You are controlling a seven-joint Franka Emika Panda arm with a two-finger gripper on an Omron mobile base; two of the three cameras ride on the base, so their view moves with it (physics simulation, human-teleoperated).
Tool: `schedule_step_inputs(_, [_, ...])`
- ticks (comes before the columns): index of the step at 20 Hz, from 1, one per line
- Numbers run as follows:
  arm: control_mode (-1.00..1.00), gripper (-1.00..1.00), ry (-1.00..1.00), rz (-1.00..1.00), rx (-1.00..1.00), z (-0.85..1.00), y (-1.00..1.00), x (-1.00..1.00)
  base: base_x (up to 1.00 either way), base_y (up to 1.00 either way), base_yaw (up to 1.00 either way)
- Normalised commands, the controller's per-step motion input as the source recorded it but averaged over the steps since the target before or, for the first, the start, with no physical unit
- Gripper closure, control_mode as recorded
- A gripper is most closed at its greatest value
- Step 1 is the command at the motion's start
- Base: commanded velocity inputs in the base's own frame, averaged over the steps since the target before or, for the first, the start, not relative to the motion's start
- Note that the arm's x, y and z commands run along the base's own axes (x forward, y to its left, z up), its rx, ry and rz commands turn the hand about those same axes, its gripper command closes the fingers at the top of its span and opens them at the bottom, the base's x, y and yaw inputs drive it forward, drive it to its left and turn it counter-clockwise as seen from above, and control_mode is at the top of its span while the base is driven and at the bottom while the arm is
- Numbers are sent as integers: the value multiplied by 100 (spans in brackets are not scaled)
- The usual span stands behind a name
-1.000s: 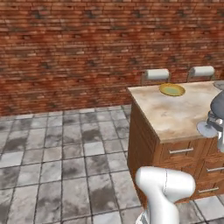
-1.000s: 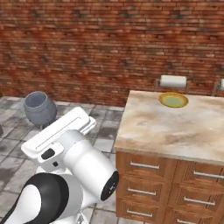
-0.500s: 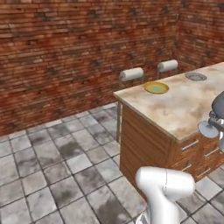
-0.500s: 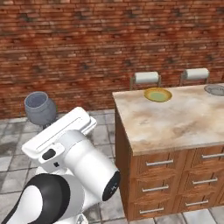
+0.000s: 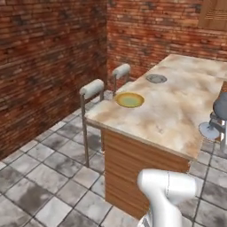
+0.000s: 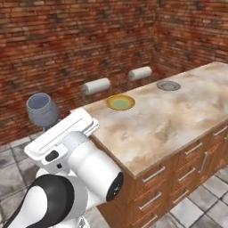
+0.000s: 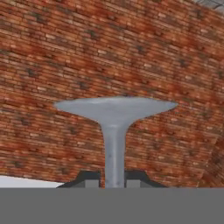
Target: Retrieve the wine glasses from the counter and place one next to each plate.
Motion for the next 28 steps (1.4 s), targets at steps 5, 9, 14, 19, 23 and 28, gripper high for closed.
schedule_step_inputs(5, [100, 100, 0, 0, 0, 0, 0, 0, 64, 61, -79])
schedule_step_inputs(9, [100, 100, 0, 0, 0, 0, 0, 0, 18, 75, -77])
schedule_step_inputs(14, [100, 100, 0, 0, 0, 0, 0, 0, -4, 97, -65])
schedule_step_inputs(19, [100, 100, 0, 0, 0, 0, 0, 0, -71, 100, -35])
schedule_step_inputs(23, [100, 100, 0, 0, 0, 0, 0, 0, -78, 100, -15])
schedule_step_inputs(28, [100, 100, 0, 0, 0, 0, 0, 0, 10, 23, -2])
